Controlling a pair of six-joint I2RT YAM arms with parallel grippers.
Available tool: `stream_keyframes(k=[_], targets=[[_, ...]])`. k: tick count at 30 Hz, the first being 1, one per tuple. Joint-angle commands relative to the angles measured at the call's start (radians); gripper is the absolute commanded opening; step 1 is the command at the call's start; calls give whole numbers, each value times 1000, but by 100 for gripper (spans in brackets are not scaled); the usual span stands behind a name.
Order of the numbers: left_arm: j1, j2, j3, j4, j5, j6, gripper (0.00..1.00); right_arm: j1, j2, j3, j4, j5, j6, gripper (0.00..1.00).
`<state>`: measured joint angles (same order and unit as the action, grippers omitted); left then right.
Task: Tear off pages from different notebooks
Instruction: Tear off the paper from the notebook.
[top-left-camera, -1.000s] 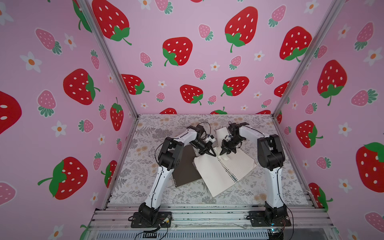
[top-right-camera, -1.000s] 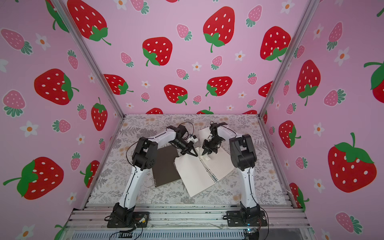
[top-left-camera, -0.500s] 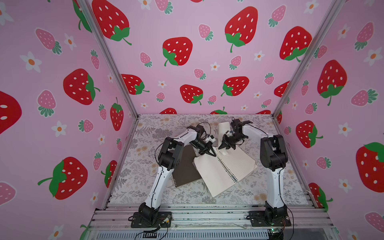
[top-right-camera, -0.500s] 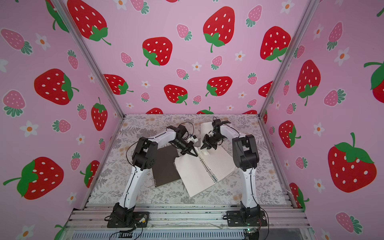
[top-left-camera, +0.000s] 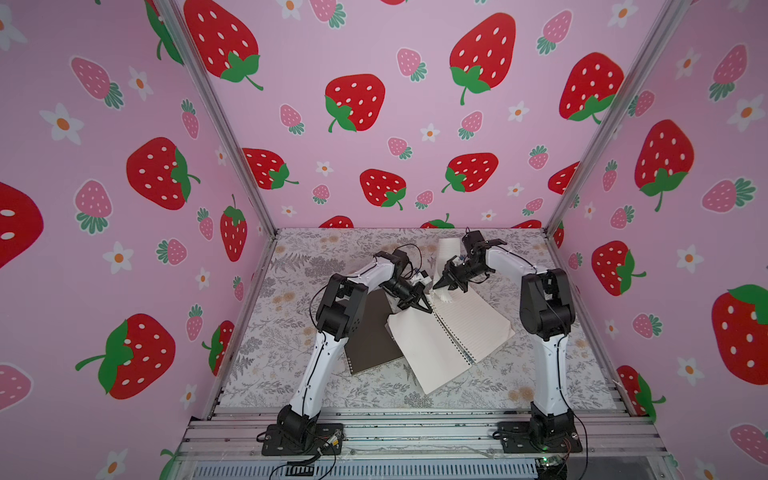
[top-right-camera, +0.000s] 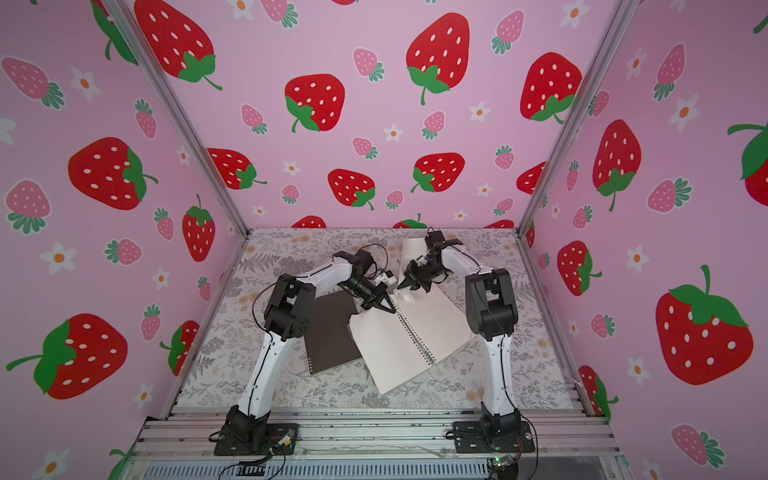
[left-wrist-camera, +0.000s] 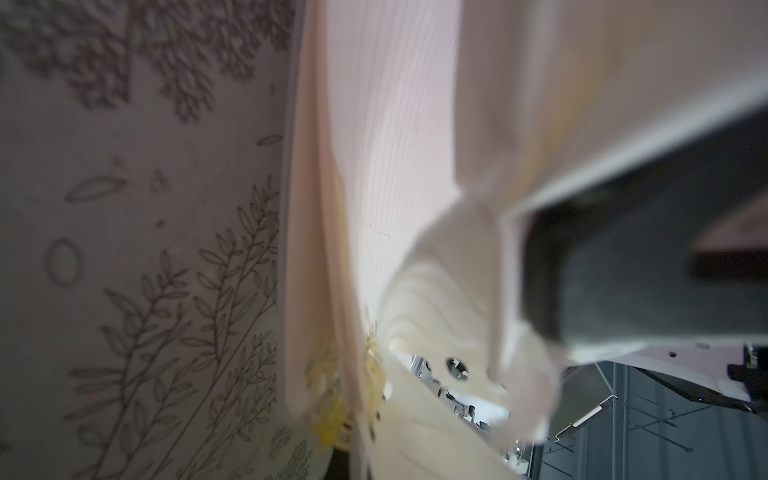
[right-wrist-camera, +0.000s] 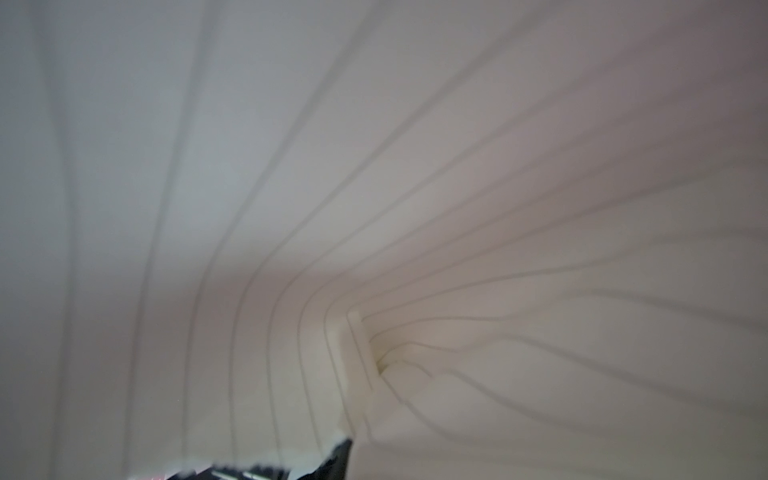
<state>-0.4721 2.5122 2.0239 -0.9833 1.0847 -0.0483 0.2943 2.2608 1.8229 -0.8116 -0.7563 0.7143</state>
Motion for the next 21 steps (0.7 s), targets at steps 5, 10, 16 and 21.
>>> stream_keyframes(k=[5,10,16,21], targets=[[-8,17,-10,-17,24,22,0,-43,95,101,-14,104,0,0],[-8,15,-13,-20,25,25,0,-61,122,148,-4,165,6,0],[-7,7,-18,-23,22,31,0,-110,76,205,-23,267,-35,0],[4,-13,-5,4,21,5,0,-111,-55,85,60,247,-48,0]])
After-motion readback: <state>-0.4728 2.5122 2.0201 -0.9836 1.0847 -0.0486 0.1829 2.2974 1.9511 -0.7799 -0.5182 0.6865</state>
